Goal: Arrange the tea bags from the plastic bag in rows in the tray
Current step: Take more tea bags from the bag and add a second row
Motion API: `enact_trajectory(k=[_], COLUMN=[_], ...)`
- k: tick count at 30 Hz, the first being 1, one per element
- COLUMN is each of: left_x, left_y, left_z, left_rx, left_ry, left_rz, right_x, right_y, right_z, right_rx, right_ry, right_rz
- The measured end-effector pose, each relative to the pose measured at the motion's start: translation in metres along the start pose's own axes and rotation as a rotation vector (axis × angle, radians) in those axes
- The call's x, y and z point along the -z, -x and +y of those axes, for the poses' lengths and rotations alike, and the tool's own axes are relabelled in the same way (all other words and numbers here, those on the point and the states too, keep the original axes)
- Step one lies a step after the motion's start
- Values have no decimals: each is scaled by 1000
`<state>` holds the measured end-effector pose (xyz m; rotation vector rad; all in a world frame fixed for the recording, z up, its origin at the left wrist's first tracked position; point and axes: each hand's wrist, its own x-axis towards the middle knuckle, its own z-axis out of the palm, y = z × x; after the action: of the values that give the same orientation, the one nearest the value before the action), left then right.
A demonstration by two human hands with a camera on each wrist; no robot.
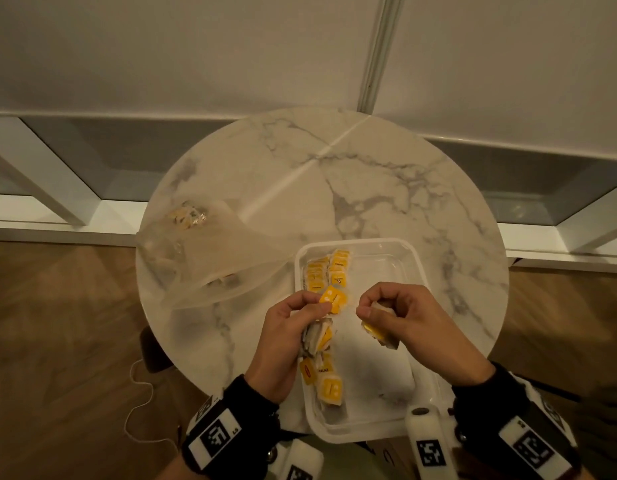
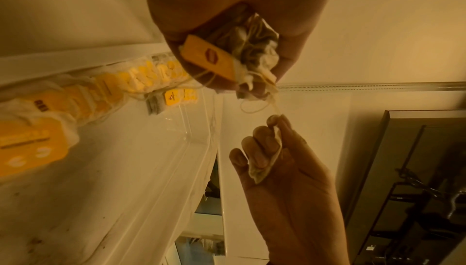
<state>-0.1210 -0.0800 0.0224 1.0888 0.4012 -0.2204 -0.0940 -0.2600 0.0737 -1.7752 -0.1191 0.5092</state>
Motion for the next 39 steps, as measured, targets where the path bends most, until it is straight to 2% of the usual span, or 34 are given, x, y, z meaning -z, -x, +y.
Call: enact_trajectory(k=[9,14,18,28,32,36,39], left_x=[3,4,6,7,10,14,17], left_y=[-2,-2,0,-4,-6,-4,-6], left_z=[2,9,15,17,17,19,17], left_rx=[-81,-234,-350,-441,-710,-905,-1013], left_ry=[-86,-363,-553,-473,-523,-687,-792], left_rz=[-10,-77,-164,-57,-123,-199,-224], right_x=[-3,-3,-3,-6,-8,-9,-11], right_y=[0,-3,-6,-8,-11,-14,-14], right_z=[0,-2,-2,-4,-5,-6,-7], right_rx=[26,57,47,-32,-28,-4,74], right_ry=[-32,4,54,-21,-81,-125,-102], right_rz=[80,110,74,96,103,120,99])
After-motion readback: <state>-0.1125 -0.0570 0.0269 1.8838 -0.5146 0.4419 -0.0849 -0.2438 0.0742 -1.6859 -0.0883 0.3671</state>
